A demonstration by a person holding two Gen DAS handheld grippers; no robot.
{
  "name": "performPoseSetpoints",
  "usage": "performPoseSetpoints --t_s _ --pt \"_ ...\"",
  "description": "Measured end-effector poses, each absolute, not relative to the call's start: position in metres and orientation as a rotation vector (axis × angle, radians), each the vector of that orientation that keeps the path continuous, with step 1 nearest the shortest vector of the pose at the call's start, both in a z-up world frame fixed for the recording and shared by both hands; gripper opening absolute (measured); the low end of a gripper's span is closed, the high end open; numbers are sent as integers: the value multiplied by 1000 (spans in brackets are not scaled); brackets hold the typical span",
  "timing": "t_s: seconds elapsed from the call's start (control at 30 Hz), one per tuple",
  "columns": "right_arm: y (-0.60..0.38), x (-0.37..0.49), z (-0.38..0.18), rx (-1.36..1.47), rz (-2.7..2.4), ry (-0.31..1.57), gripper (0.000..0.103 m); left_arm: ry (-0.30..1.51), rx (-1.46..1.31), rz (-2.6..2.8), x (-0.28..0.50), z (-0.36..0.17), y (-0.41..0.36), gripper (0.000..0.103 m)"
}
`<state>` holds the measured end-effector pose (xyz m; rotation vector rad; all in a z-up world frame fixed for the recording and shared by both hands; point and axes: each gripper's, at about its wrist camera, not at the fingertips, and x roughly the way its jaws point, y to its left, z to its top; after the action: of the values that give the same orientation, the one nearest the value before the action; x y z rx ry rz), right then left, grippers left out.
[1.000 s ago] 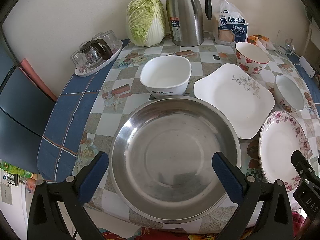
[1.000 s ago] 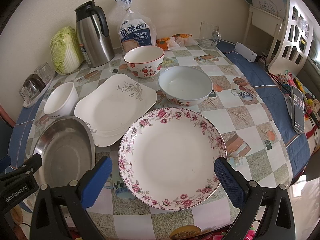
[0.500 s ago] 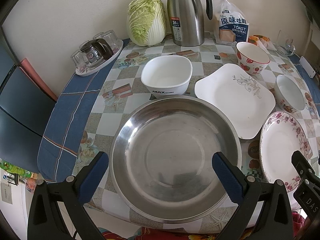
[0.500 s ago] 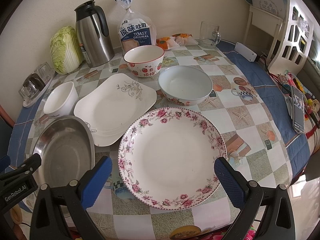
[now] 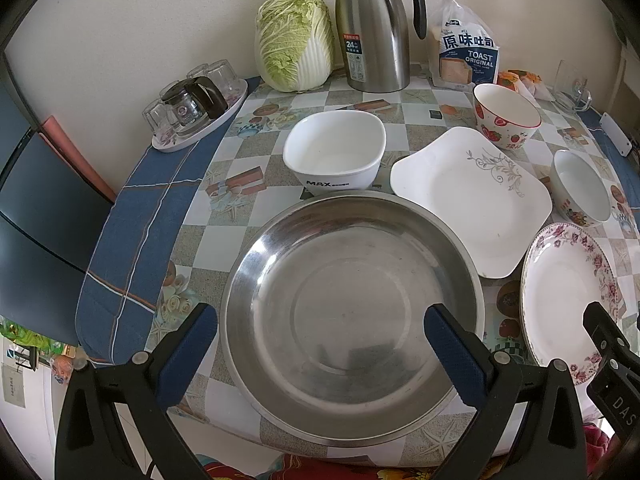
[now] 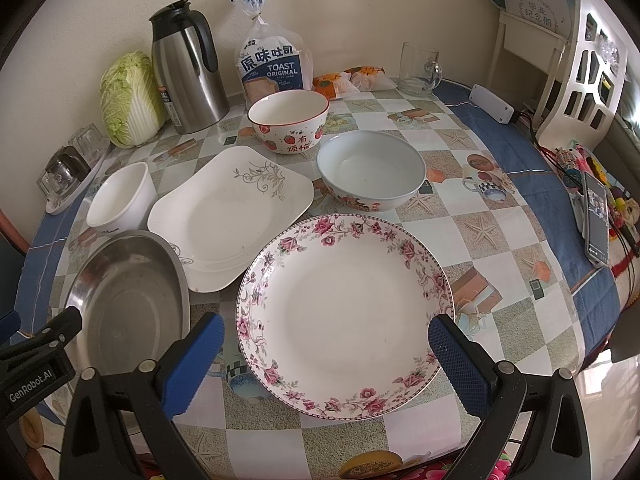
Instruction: Organize plates and bowls
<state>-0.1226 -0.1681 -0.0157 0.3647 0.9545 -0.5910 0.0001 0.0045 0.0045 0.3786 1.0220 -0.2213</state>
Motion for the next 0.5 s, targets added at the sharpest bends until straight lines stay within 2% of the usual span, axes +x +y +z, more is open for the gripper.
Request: performPoseSetpoints --t_s 0.33,0.5 --pt "-167 -122 -15 362 -589 955 103 1016 356 -214 2 7 8 103" --pt "-166 -117 -22 357 -573 959 103 1017 173 -156 17 17 44 103"
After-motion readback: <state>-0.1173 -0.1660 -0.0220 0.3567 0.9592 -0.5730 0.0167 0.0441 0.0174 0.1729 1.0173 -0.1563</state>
